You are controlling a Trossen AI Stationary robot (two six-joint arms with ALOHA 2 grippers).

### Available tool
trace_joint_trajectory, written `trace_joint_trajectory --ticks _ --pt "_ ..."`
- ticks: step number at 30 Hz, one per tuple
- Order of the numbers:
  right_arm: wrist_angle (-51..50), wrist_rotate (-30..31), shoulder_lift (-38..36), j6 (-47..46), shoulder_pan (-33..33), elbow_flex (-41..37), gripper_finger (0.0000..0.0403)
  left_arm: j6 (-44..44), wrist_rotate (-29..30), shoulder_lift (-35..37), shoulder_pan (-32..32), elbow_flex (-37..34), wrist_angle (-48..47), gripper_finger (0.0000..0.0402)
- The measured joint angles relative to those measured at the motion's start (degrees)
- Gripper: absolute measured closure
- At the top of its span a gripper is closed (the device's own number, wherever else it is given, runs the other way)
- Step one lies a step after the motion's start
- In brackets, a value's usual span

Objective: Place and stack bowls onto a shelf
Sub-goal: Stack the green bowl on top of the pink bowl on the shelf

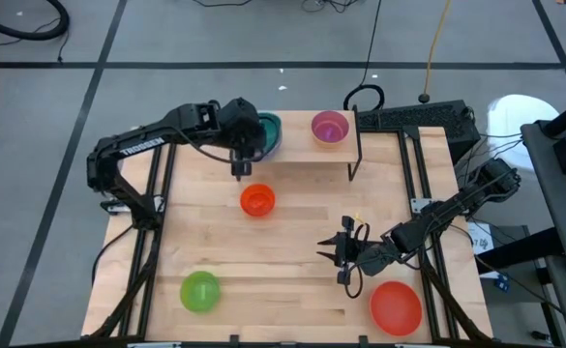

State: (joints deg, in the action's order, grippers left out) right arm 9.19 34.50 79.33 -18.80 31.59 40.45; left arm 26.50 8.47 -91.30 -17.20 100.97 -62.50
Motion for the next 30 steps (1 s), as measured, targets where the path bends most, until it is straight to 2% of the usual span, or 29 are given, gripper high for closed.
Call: trace_joint_trajectory --ticks 3,7,14,20,30 --pt "0.00 0.00 0.00 0.01 0.00 0.00 0.0296 -0.35 2.84 -0.09 0.76 0.00 -0.34 0.0335" --pt "0.02 0.00 0.00 0.01 0.00 0.00 0.0296 -0.09 3.64 -0.19 1.49 0.00 -0.28 0.0361" --pt "0.01 0.11 0.00 0.01 0.00 0.00 0.0296 -1.20 5.07 -0.66 2.71 0.00 -0.90 0.0365" --pt "0.00 0.15 0.00 0.01 0.00 0.00 0.0296 -2.15 7.61 -0.66 2.72 0.00 -1.80 0.0315" --pt "0.01 0.18 0.00 0.01 0.00 0.00 0.0296 -4.95 6.10 -0.17 2.72 0.00 -1.51 0.0175"
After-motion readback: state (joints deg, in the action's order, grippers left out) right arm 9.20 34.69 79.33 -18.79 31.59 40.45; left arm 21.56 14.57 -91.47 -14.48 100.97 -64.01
